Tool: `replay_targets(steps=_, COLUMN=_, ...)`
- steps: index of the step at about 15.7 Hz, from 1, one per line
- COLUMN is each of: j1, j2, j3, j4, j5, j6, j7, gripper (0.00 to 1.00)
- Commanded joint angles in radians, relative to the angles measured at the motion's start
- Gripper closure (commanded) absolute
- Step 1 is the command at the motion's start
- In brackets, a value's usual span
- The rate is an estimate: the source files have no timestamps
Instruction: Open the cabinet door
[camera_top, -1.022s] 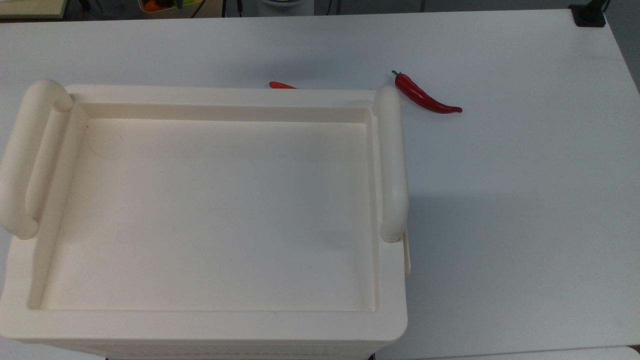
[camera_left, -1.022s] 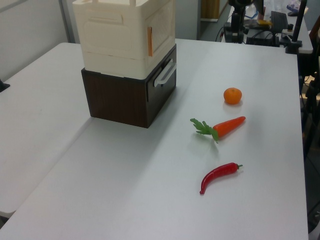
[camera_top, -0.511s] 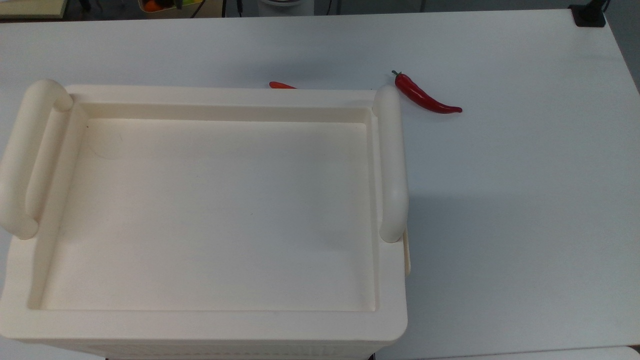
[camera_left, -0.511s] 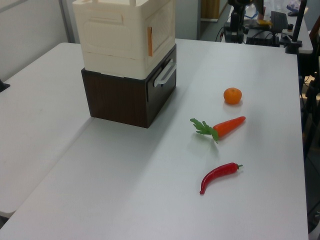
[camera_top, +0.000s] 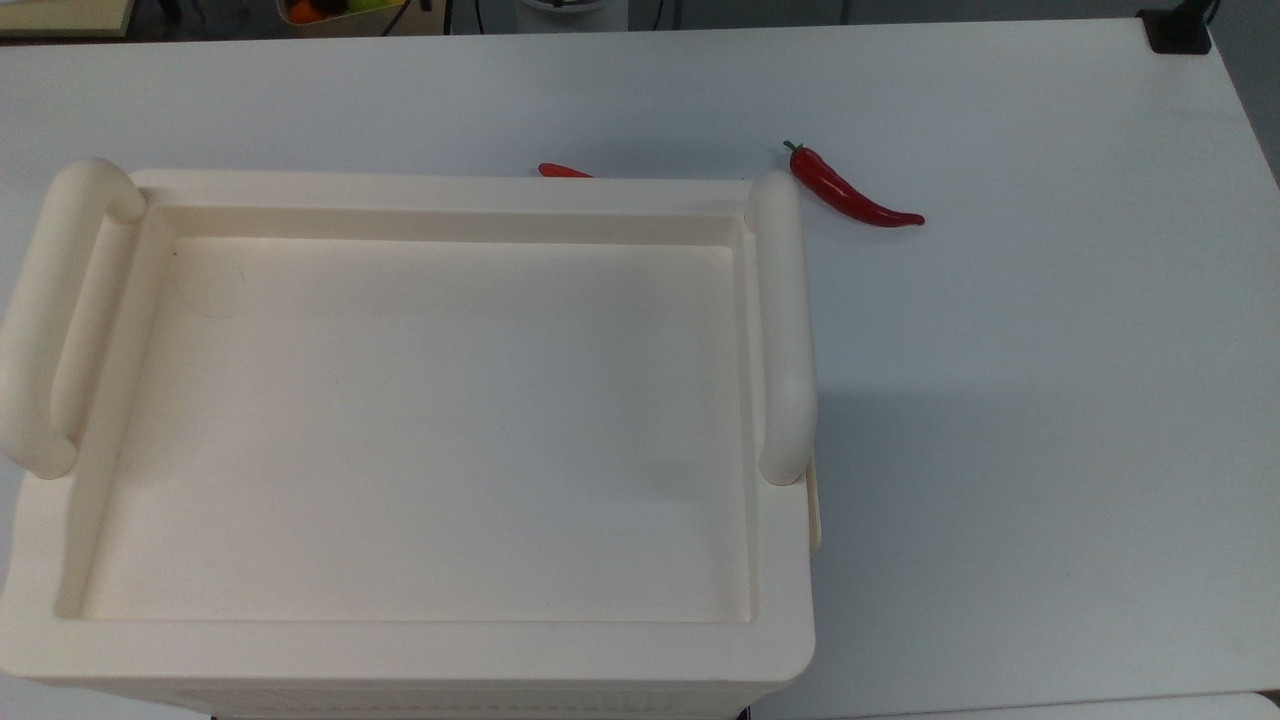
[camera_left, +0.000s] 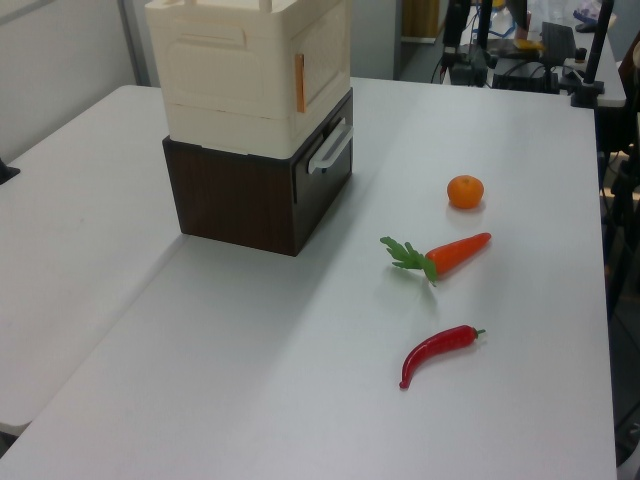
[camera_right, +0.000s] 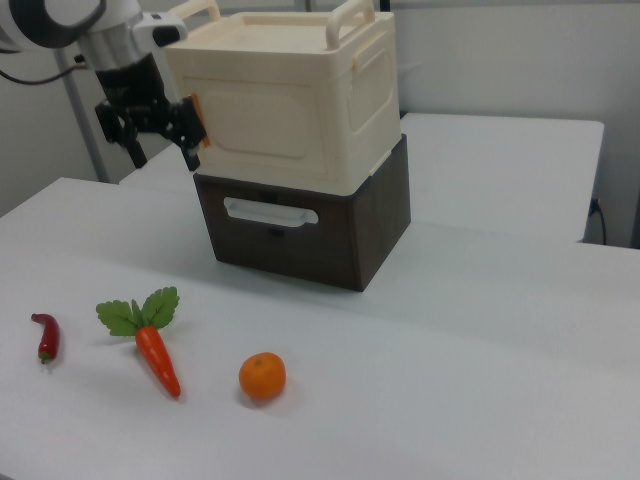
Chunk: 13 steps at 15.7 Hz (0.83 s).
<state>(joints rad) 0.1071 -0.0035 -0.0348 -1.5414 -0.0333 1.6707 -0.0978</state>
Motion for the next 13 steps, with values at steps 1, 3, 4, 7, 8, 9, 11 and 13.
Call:
replay_targets(steps=1, j1=0.040, j2=0.052, j3=-0.005, j4=0.046, j5=0.030, j6=0.113, j7=0.021, gripper=0.00)
replay_targets(steps=3, j1=0.066, j2=0.083, j3=-0.005, j4=0.053, j5=0.018, j6=0.188, j7=0.110, gripper=0.00)
replay_targets(steps=4, j1=0.068, j2=0.095, j3=-0.005, j4=0.064, j5=0.021, j6=0.232, j7=0.143, gripper=0.00)
replay_targets(steps=7, j1=0.092, j2=0.154, j3=-0.004, j4=0.081, j5=0.024, j6=0.355, j7=0.179, gripper=0.00)
replay_targets(steps=8, j1=0.106, j2=0.172, j3=-0.005, j4=0.089, j5=0.017, j6=0.389, j7=0.203, gripper=0.00)
replay_targets(steps=9, j1=0.111, j2=0.189, j3=-0.005, j4=0.096, j5=0.013, j6=0.424, j7=0.211, gripper=0.00)
replay_targets(steps=11, j1=0.112, j2=0.206, j3=-0.005, j4=0.099, j5=0.012, j6=0.483, j7=0.202, gripper=0.00)
replay_targets(steps=13, j1=0.118, j2=0.230, j3=-0.005, j4=0.099, j5=0.003, j6=0.530, j7=0.199, gripper=0.00)
